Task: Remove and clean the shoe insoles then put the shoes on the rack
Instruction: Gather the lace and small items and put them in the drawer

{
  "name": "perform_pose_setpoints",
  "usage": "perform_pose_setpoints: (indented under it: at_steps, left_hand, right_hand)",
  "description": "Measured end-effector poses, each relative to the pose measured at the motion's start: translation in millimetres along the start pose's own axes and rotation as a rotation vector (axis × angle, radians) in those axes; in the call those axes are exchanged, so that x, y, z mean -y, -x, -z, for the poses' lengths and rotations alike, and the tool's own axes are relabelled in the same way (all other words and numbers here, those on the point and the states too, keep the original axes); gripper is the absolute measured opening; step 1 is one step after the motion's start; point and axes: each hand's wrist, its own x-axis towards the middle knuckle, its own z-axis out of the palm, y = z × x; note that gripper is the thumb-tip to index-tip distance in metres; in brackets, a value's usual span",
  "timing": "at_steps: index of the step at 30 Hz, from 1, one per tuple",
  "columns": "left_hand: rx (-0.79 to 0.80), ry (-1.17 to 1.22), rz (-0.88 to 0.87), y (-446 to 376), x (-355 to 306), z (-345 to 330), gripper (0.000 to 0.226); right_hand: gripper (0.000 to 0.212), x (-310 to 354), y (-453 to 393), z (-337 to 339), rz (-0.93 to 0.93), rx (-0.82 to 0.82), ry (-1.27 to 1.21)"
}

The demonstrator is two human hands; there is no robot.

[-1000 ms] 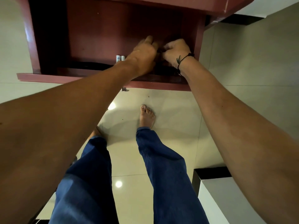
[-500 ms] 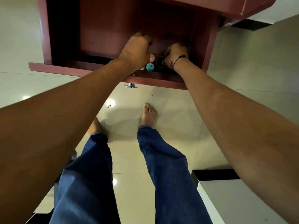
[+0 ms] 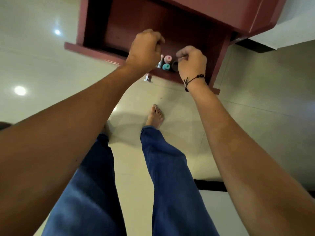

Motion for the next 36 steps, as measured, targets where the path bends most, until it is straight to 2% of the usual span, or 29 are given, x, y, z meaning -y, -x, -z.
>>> perform_pose_setpoints:
  at_steps: [4,7,13,17,21,24,29,33,36]
  left_hand:
    - [-0.257,0.119,-0.068,64.9,13.0,17.8,0.031]
    - [-0.349,0.144,-0.012,123.2,48.7,10.6,0.028]
    - [-0.108,0.182,0.341,207.2,147.1,-29.0,0.030]
    - [0.023,0.159,0.526,225.9,213.4,-55.4,0.031]
    - [0.181,0.179,0.734,212.9,262.4,-88.0,0.039]
    - [0.254,0.265,0.876,196.4,294.5,-116.2,0.044]
    - [0.268,0.303,0.882,166.0,328.1,-159.7,0.041]
    - [0.254,0.319,0.899,154.5,340.3,-179.8,0.034]
    - [0.225,0.329,0.914,156.4,339.1,-171.9,0.031]
  right_hand:
    - [0.028,27.4,69.5,-10.1,0.189,-0.014,-0.186]
    - [0.029,21.7,113.0,-49.4,0.174,0.128,-0.207]
    - [0.027,-19.9,141.7,-171.5,-0.077,0.366,-0.061]
    - [0.026,-39.7,127.4,-251.8,-0.122,0.436,0.084]
    - [0.030,-49.4,98.7,-316.6,0.034,0.534,0.302]
    - [0.030,-64.1,72.1,-356.9,0.209,0.541,0.446]
    - [0.031,-92.8,40.6,-402.2,0.466,0.558,0.671]
    - [0.029,-103.2,21.1,-414.8,0.748,0.594,0.799]
    - [0.022,-99.2,25.7,-407.3,0.766,0.664,0.723]
